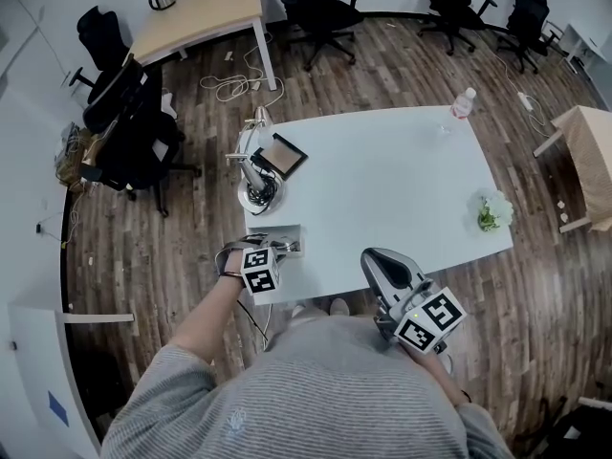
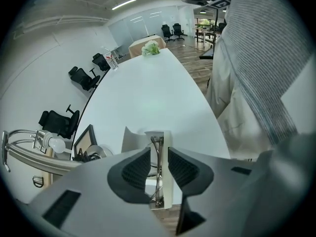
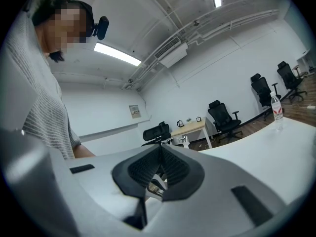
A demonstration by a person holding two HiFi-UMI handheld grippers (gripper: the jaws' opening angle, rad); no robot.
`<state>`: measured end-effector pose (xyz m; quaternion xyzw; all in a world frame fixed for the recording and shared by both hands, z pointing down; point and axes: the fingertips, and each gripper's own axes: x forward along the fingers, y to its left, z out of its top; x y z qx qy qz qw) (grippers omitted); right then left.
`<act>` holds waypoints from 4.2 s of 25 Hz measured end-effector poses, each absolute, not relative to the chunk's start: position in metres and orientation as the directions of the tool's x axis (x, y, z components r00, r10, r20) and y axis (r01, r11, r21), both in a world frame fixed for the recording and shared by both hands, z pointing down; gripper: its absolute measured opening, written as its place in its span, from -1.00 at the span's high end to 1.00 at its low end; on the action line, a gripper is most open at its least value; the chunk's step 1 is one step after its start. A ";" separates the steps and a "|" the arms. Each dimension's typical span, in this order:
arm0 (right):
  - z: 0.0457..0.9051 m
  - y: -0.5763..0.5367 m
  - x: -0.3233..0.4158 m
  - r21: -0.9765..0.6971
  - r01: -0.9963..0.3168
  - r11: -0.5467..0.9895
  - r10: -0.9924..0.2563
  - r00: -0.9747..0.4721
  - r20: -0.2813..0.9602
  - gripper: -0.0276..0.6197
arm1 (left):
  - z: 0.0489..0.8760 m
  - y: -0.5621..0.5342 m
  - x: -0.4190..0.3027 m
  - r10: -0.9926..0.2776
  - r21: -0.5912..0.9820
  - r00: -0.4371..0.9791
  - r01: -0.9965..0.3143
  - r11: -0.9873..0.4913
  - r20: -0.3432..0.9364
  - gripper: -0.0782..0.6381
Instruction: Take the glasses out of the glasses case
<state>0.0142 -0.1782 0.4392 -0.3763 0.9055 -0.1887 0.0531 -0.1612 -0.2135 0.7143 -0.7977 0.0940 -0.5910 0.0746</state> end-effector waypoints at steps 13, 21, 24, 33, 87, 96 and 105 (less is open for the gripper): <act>0.441 -0.175 0.026 -0.385 -0.676 0.628 -0.717 -0.695 0.051 0.86 | 0.734 -0.217 -0.163 -0.220 -0.219 0.228 -0.029 -0.975 0.948 0.46; 0.441 -0.174 0.030 -0.380 -0.684 0.623 -0.722 -0.689 0.057 0.86 | 0.748 -0.223 -0.164 -0.194 -0.196 0.173 -0.011 -0.981 0.966 0.51; 0.441 -0.176 0.031 -0.380 -0.686 0.620 -0.724 -0.687 0.060 0.86 | 0.749 -0.225 -0.164 -0.184 -0.188 0.164 0.005 -0.982 0.969 0.52; 0.443 -0.173 0.034 -0.382 -0.691 0.614 -0.730 -0.680 0.058 0.86 | 0.753 -0.221 -0.163 -0.146 -0.149 0.157 0.010 -0.989 0.977 0.57; 0.444 -0.168 0.018 -0.362 -0.658 0.660 -0.687 -0.724 0.062 0.86 | 0.608 -0.267 -0.134 -0.634 0.600 0.698 -0.675 -0.429 0.332 0.69; 0.442 -0.166 0.012 -0.350 -0.656 0.669 -0.682 -0.729 0.062 0.86 | 0.569 -0.253 -0.117 -0.690 0.833 0.712 -0.456 -0.314 0.130 0.69; 0.442 -0.166 0.010 -0.333 -0.656 0.677 -0.677 -0.733 0.069 0.86 | 0.520 -0.235 -0.101 -0.735 0.925 0.677 -0.256 -0.282 -0.037 0.69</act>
